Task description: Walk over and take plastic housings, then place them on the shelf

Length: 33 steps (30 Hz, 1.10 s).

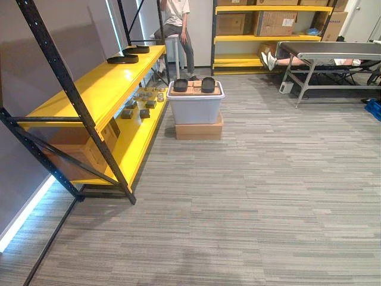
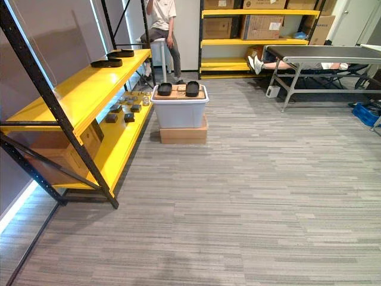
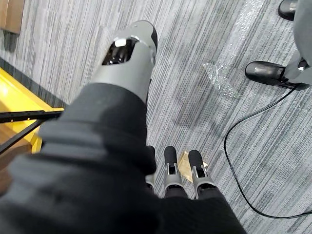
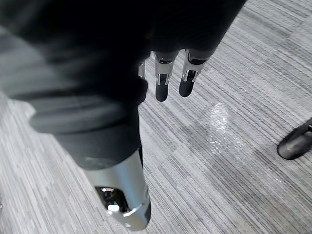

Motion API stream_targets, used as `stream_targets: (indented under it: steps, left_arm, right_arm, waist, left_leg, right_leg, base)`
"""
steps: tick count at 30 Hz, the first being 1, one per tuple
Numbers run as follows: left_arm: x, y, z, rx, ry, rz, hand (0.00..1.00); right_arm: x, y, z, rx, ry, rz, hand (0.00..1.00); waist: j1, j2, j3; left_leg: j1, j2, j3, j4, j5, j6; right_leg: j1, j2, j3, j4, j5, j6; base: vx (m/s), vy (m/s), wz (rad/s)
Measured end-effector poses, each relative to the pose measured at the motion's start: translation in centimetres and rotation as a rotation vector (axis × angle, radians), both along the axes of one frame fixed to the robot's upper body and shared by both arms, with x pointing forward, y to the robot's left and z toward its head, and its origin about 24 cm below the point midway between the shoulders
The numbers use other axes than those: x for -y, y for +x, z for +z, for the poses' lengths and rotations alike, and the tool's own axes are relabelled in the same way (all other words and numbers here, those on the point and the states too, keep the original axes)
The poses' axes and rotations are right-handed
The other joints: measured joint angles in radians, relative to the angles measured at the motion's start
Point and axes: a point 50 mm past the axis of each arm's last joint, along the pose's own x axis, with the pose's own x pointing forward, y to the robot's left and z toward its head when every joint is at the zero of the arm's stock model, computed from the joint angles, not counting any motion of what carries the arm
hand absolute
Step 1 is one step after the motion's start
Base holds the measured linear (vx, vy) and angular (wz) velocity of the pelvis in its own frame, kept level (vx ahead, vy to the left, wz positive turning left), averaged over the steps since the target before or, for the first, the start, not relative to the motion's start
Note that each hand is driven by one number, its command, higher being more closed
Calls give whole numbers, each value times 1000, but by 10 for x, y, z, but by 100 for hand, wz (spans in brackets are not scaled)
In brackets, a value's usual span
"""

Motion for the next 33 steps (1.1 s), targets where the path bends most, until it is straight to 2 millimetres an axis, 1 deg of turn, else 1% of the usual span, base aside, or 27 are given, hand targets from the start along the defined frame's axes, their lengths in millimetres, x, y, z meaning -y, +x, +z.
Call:
stream_targets:
  steps: [4, 13, 19, 22, 27, 33]
  left_arm:
    - [-4, -3, 1, 27, -18, 89, 0]
    - [-4, -5, 0, 24, -11, 87, 0]
    - [4, -8, -3, 10, -8, 117, 0]
    - [8, -13, -5, 0, -21, 120, 0]
    - [17, -20, -9, -15, -49, 115, 0]
    - [21, -19, -9, -19, -55, 96, 0]
  right_arm:
    - [2, 2, 2, 13, -9, -5, 0]
    - [1, 0, 0, -5, -18, -22, 0]
    - [-9, -1, -4, -14, 4, -36, 0]
    - [-16, -2, -7, -18, 24, -38, 0]
    - [-19, -5, -9, -16, 38, -67, 0]
    - [-29, -4, -13, -20, 63, -54, 0]
  waist:
    - [-5, 9, 3]
    - [-6, 12, 3]
    - [-7, 12, 3]
    - [-5, 13, 3]
    - [-15, 13, -1]
    - [-15, 13, -2]
  left_leg:
    - [0, 0, 0, 0, 0, 0]
    - [1, 0, -2, -3, 0, 1]
    - [4, 1, 5, -6, 0, 1]
    - [12, 3, 23, -10, 0, 0]
    - [19, 4, 31, -15, 0, 0]
    - [21, 6, 44, -20, 0, 0]
  right_leg:
    - [0, 0, -3, 0, -1, 0]
    - [1, 0, -13, 0, -1, 1]
    - [1, 0, -8, 0, -1, 1]
    - [2, 3, 12, 0, -1, 1]
    - [2, 4, 15, 1, -1, 2]
    - [-1, 7, 31, 1, 1, 5]
  base:
    - [-45, -13, 1]
    - [-16, -7, 1]
    - [-15, -7, -2]
    - [-31, -7, -14]
    - [-34, -13, -5]
    - [-38, -13, -6]
